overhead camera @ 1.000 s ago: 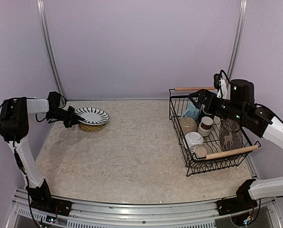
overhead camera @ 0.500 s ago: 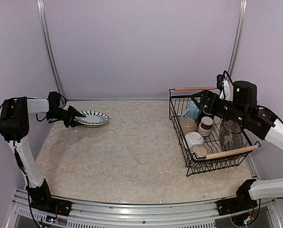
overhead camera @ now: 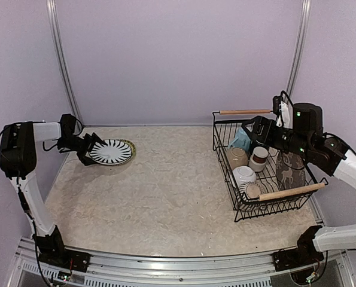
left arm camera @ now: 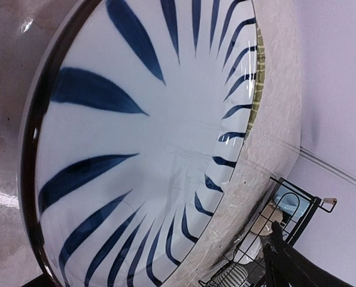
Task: Unload the mixed dishes from the dish rack
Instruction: Place the plate on the plate.
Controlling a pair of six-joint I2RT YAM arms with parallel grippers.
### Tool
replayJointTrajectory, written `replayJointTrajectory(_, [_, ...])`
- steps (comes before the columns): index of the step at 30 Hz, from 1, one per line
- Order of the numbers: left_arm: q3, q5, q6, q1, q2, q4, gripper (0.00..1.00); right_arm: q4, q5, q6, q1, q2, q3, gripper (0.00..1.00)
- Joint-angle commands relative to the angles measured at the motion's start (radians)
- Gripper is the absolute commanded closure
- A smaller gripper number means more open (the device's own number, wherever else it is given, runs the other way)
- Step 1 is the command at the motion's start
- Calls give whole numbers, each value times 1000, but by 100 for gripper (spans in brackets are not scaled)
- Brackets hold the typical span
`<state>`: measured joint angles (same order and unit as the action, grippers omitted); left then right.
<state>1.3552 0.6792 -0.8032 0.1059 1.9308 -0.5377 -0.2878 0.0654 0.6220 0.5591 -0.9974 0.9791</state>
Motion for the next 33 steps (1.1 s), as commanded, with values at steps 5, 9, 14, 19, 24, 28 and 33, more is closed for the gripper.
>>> replayJointTrajectory(5, [81,-90,45,3,5,-102,3,-25,20,-12,-12,33,10,0])
replayJointTrajectory(9, [113,-117,67,1,47,-146,1,-8,16,-3,-14,42,-17,0])
replayJointTrajectory(14, [134,-110,91,-1,91,-147,1,-2,11,-6,-14,42,-14,0])
replayJointTrajectory(19, [189,-67,169,-12,137,-150,1,5,9,-10,-17,39,-19,0])
replayJointTrajectory(24, [211,-96,199,-12,160,-188,1,13,-5,-10,-19,33,-21,0])
replayJointTrajectory(28, [154,-50,169,17,123,-123,1,2,-3,-14,-21,39,-8,0])
replayJointTrajectory(33, [160,-5,181,31,123,-115,1,-11,12,-21,-21,58,1,0])
